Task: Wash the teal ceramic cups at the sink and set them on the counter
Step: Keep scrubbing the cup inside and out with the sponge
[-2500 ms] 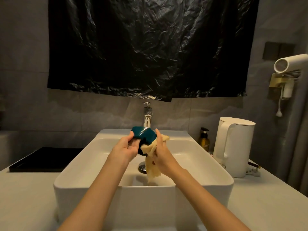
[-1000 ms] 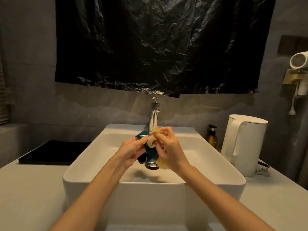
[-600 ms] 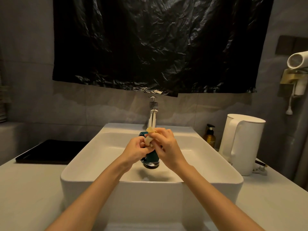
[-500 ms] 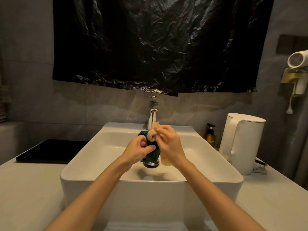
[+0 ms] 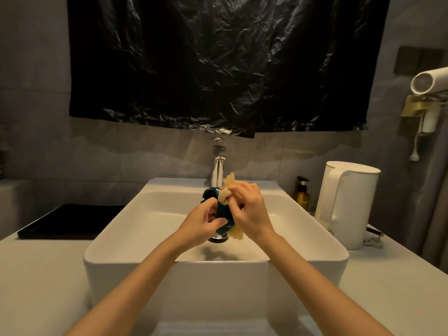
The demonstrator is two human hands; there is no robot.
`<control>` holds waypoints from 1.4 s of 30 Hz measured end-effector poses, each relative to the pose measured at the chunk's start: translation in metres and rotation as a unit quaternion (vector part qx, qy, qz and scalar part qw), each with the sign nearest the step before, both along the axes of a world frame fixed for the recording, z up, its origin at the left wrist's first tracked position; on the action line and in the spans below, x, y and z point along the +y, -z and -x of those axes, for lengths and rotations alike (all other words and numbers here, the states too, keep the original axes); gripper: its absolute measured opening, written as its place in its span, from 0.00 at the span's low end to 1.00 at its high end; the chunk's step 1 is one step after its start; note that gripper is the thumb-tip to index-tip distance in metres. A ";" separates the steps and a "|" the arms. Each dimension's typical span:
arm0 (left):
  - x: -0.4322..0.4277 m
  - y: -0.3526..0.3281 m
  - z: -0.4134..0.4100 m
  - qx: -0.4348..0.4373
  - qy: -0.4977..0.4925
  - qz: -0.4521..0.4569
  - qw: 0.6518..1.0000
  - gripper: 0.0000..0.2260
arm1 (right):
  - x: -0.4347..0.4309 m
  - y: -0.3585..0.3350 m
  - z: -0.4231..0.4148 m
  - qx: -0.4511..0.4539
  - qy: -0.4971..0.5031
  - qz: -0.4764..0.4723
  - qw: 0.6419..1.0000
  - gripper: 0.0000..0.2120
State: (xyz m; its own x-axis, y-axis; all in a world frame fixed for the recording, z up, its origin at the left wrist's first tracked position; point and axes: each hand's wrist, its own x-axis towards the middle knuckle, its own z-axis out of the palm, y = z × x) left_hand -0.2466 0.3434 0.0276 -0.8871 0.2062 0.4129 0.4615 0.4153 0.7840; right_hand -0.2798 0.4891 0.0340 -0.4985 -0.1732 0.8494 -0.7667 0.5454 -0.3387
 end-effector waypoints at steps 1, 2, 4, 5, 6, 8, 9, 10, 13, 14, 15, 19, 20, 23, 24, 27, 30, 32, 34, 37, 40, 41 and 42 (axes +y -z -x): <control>-0.001 0.000 0.000 0.011 0.000 0.006 1.000 0.13 | 0.001 0.001 -0.003 0.026 -0.002 -0.023 0.999 0.10; -0.001 0.001 0.000 0.020 0.000 0.010 1.000 0.14 | 0.000 0.000 -0.002 0.038 0.001 -0.035 0.999 0.10; -0.001 0.002 0.001 0.031 -0.007 0.023 0.999 0.12 | -0.003 -0.002 0.007 0.002 0.012 0.002 1.000 0.09; 0.000 0.003 0.002 0.036 -0.016 0.036 0.999 0.10 | -0.006 -0.004 0.010 -0.047 0.017 0.045 0.998 0.09; 0.000 0.004 0.002 0.040 -0.023 0.049 0.998 0.09 | -0.007 -0.004 0.013 -0.092 0.021 0.077 0.993 0.09; -0.001 0.005 0.002 0.044 -0.026 0.060 0.997 0.08 | -0.004 -0.003 0.012 -0.085 0.015 0.080 0.993 0.08; -0.002 0.005 0.003 0.048 -0.023 0.056 0.997 0.09 | -0.002 -0.003 0.008 -0.042 0.010 0.054 0.998 0.08; -0.002 0.005 0.004 0.057 -0.018 0.050 0.997 0.10 | -0.001 -0.002 0.003 0.004 0.003 0.021 1.000 0.09; -0.001 0.005 0.004 0.078 -0.019 0.055 0.995 0.12 | -0.002 -0.003 0.003 0.035 0.003 -0.005 0.999 0.09; -0.001 0.006 0.005 0.080 -0.024 0.064 0.994 0.10 | -0.004 -0.004 0.007 0.003 0.006 0.021 1.000 0.08; 0.000 0.007 0.006 0.079 -0.031 0.079 0.993 0.09 | -0.006 -0.006 0.010 -0.057 0.006 0.063 0.996 0.08; 0.000 0.010 0.005 0.081 -0.032 0.121 0.989 0.07 | -0.002 -0.007 0.011 -0.135 -0.003 0.106 0.985 0.09; 0.000 0.010 0.005 0.089 -0.028 0.119 0.988 0.07 | 0.001 -0.005 0.006 -0.070 -0.007 0.080 0.994 0.09; 0.002 0.008 0.003 0.113 -0.034 0.128 0.985 0.09 | 0.001 -0.003 0.000 0.042 -0.016 0.021 0.999 0.08; 0.002 0.009 0.003 0.119 -0.038 0.136 0.983 0.08 | -0.002 -0.004 0.003 0.025 -0.011 0.034 0.999 0.08; 0.001 0.012 0.004 0.117 -0.048 0.171 0.977 0.07 | -0.006 -0.008 0.017 -0.160 -0.011 0.141 0.977 0.08; 0.003 0.012 0.006 0.107 -0.036 0.166 0.980 0.07 | 0.000 -0.004 0.019 -0.165 -0.022 0.151 0.974 0.08; 0.004 0.012 0.005 0.116 -0.039 0.163 0.979 0.07 | 0.002 -0.003 0.012 -0.069 -0.026 0.099 0.992 0.08; 0.005 0.012 0.006 0.125 -0.049 0.166 0.977 0.07 | 0.000 -0.004 0.011 -0.041 -0.020 0.081 0.996 0.09; 0.004 0.013 0.007 0.125 -0.043 0.159 0.978 0.08 | -0.003 -0.009 0.014 -0.187 -0.023 0.166 0.968 0.08; 0.004 0.012 0.007 0.118 -0.025 0.120 0.985 0.09 | 0.000 -0.015 0.010 -0.336 -0.094 0.257 0.901 0.09; 0.004 0.011 0.006 0.120 -0.022 0.107 0.987 0.09 | 0.001 -0.016 0.007 -0.373 -0.124 0.276 0.877 0.09; 0.004 0.010 0.005 0.123 -0.019 0.095 0.988 0.09 | 0.001 -0.018 0.003 -0.416 -0.157 0.290 0.847 0.11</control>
State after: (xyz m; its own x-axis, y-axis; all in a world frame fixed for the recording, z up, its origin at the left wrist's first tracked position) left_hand -0.2517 0.3479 0.0180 -0.7734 0.2687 0.5742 0.6095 0.5644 0.5568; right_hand -0.2825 0.4904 0.0525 -0.9734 -0.0829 0.2137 -0.2068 -0.0853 -0.9747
